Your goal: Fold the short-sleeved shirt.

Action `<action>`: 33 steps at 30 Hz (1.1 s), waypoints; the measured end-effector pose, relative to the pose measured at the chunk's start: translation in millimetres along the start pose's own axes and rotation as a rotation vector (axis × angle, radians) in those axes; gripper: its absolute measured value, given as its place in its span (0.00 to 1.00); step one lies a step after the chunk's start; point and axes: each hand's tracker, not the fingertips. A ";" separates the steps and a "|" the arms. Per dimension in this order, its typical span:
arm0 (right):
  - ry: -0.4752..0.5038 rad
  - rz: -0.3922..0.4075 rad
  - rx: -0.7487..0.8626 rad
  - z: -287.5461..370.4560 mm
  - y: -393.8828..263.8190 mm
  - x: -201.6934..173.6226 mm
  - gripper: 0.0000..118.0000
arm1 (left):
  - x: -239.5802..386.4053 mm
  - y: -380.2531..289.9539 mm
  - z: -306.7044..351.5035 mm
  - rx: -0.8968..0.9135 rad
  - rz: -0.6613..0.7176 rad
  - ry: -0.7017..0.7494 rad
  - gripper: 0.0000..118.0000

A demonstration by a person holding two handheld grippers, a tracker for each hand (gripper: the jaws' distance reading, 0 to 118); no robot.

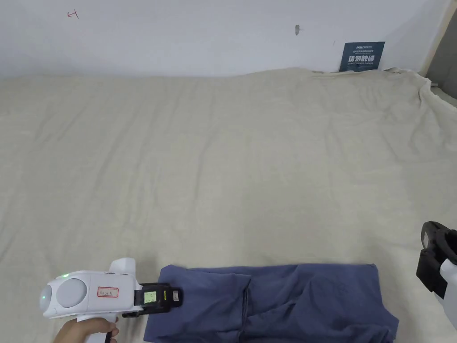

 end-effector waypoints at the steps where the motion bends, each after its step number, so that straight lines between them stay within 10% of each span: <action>1: -0.003 0.001 -0.002 0.2 -0.2 1.5 0.00 | 4.5 -0.2 -2.7 -0.002 -0.019 0.007 0.58; 9: -0.005 0.000 -0.002 2.0 1.8 -1.7 0.00 | 11.7 1.0 -2.2 -0.014 -0.040 0.030 0.13; 33: 0.076 -0.007 0.048 -11.5 11.9 -37.5 0.00 | 41.0 -15.0 147.5 0.166 0.033 0.227 0.08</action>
